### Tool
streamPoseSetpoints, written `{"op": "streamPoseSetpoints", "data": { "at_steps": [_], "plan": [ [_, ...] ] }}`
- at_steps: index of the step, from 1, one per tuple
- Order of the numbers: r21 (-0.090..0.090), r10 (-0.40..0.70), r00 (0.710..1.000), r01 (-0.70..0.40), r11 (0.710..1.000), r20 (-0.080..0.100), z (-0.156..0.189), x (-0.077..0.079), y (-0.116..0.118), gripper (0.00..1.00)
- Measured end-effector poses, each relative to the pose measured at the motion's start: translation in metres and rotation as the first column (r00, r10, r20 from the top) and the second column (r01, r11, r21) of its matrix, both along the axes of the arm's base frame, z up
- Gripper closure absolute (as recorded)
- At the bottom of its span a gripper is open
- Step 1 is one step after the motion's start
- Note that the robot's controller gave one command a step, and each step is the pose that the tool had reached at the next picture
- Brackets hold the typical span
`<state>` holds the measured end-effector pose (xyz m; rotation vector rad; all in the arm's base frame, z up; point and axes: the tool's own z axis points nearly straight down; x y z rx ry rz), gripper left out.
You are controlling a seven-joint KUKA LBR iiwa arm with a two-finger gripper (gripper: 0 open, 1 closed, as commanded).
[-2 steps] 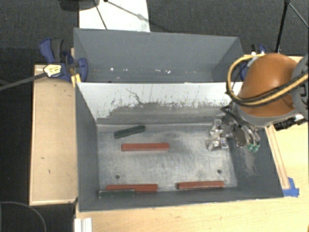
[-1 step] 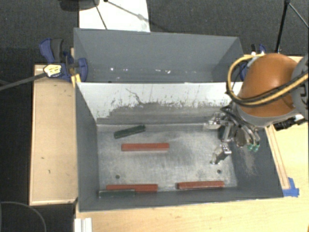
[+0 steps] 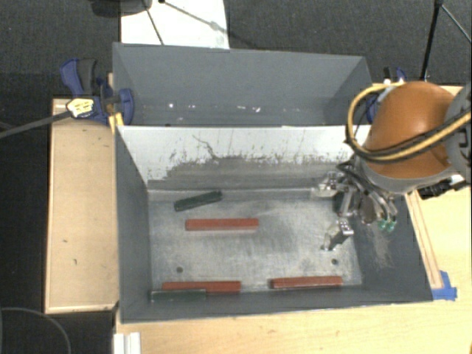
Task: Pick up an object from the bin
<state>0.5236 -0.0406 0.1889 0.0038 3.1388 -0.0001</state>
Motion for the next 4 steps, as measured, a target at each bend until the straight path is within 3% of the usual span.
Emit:
{"op": "streamPoseSetpoints", "data": {
  "at_steps": [1,2,3,4],
  "plan": [
    [-0.001,-0.005,1.000,0.005,1.000,0.008,-0.042,-0.006,0.028,0.00],
    [0.001,-0.037,0.999,0.037,0.999,-0.013,-0.057,0.013,0.055,0.00],
    [0.001,-0.100,0.995,0.100,0.995,-0.001,-0.106,0.027,0.114,1.00],
    [0.001,-0.099,0.995,0.099,0.995,-0.001,-0.106,0.027,0.114,1.00]
  ]
}}
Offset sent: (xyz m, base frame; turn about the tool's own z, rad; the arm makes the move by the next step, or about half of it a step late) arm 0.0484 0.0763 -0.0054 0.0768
